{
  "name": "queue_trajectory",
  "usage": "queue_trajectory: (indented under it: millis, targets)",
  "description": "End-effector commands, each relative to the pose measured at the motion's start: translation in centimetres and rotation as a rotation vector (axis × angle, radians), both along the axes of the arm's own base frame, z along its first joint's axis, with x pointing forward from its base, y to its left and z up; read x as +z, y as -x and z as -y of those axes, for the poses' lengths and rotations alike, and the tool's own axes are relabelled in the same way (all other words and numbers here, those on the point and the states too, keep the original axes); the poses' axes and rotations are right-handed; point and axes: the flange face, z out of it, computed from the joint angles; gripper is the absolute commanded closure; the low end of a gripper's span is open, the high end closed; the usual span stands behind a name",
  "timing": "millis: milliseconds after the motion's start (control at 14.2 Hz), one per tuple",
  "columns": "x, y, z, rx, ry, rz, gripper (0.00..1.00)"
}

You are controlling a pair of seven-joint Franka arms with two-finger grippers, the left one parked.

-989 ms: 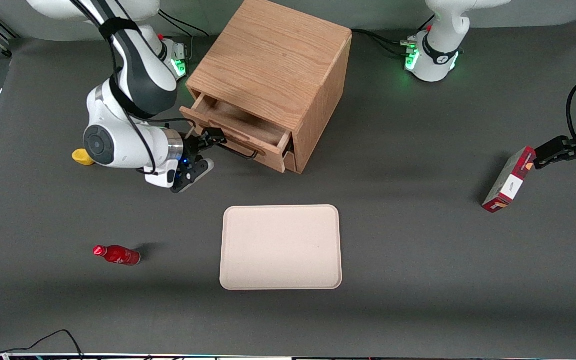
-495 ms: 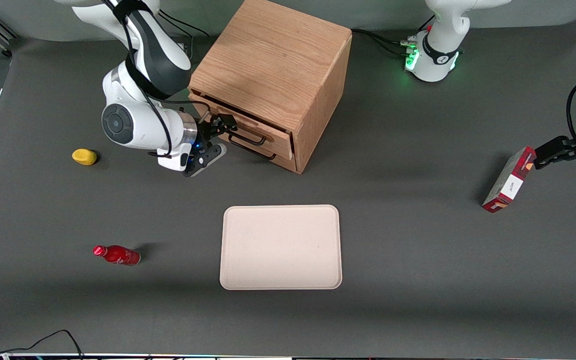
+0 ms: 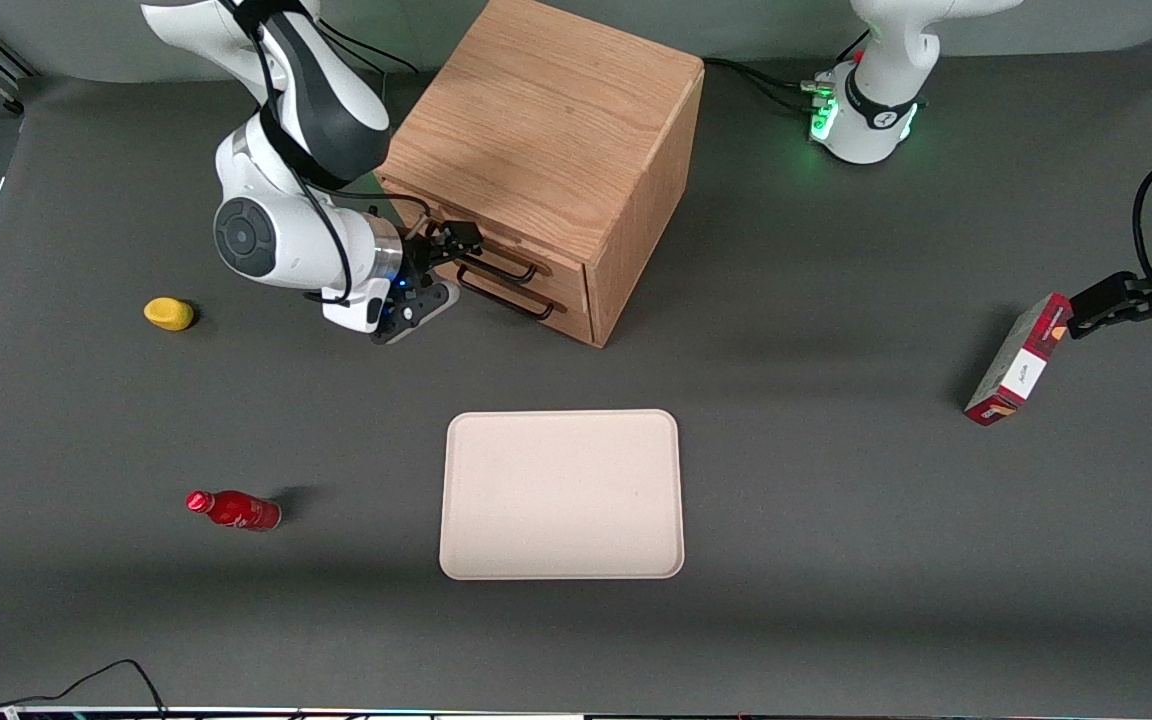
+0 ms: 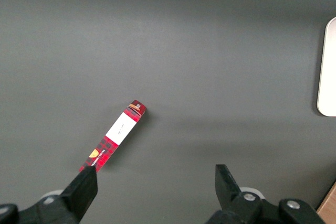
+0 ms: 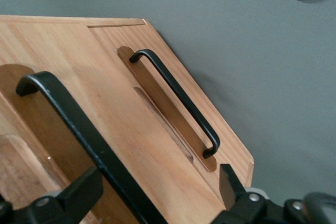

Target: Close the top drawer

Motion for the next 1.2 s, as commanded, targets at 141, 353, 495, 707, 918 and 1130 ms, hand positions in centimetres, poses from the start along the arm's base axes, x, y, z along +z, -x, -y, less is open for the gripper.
queue_trajectory:
  millis: [141,353,495,707,918,1130]
  targets:
    - [2.5,0.3,-1.1,0.002,-0.011,0.038,0.0]
    - [7.4,-1.8,-1.3,0.049,0.016,0.122,0.0]
    - [11.8,-2.8,-0.8,0.075,0.037,0.165,0.0]
    - [22.2,-2.1,0.2,-0.036,0.185,0.271,0.0]
    - [31.8,2.7,2.6,-0.212,0.328,0.324,0.0]
    - [37.0,3.7,12.0,-0.404,0.354,0.363,0.0]
